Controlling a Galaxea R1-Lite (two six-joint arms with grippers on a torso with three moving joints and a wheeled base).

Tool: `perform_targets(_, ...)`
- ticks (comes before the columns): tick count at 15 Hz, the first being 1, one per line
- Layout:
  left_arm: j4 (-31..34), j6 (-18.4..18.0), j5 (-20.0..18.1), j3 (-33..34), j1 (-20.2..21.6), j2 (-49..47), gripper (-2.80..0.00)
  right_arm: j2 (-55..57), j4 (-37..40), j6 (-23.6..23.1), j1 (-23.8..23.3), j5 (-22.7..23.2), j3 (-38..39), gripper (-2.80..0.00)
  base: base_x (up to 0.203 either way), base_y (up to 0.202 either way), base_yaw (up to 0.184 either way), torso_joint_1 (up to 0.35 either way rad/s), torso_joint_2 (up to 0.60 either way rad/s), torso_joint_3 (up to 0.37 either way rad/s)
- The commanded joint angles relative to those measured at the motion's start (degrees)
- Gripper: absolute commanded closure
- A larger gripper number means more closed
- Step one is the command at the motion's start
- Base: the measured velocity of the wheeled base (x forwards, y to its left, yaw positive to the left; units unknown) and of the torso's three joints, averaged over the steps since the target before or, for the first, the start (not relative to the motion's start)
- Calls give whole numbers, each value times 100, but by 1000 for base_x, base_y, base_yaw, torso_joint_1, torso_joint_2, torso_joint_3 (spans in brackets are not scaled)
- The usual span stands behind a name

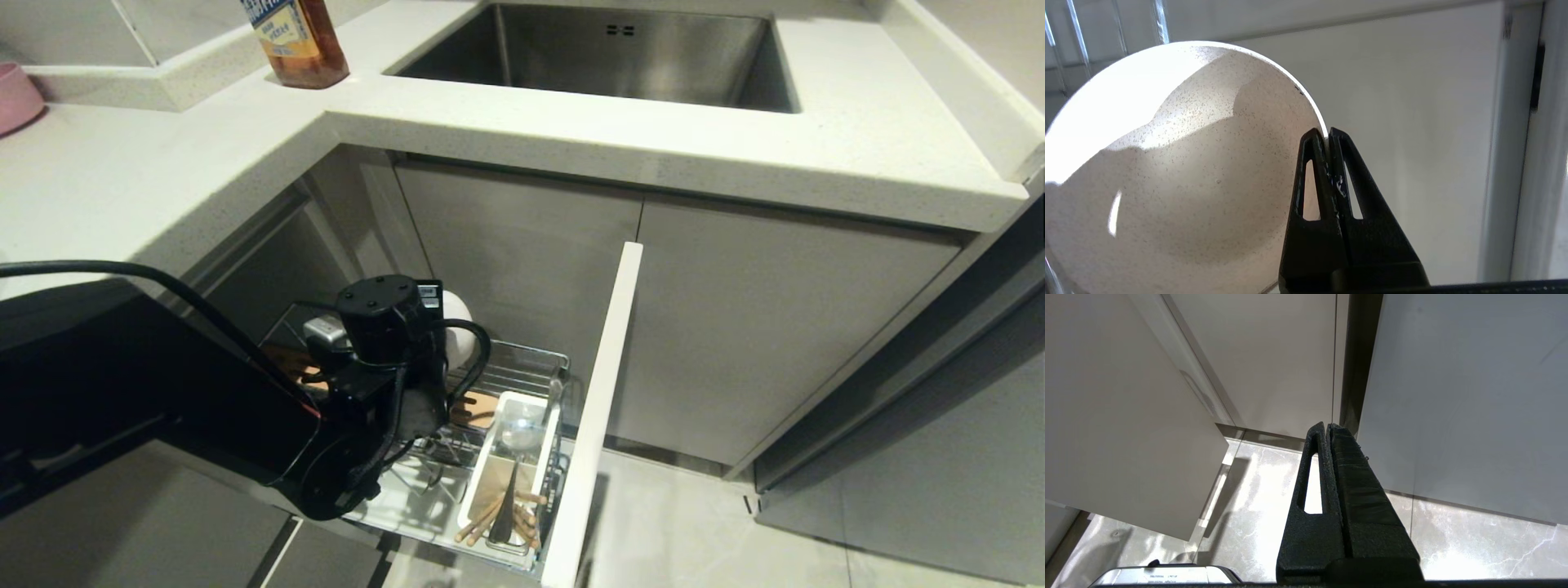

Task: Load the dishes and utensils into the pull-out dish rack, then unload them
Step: Pick up the bowl and place it in the cupboard

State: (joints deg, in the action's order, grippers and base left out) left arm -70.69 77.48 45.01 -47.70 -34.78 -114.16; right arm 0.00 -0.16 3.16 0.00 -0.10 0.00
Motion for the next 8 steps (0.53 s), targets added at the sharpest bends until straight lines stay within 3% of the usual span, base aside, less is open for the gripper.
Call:
perform_targets(1, -41, 56, 26, -2, 24, -71, 0, 0, -2, 1, 0, 1, 0, 0, 0, 0, 0, 0, 0, 0)
perform_targets(8, -50, 56, 43, 24, 6, 114, 0, 0, -2, 1, 0, 1, 0, 0, 0, 0, 0, 0, 0, 0)
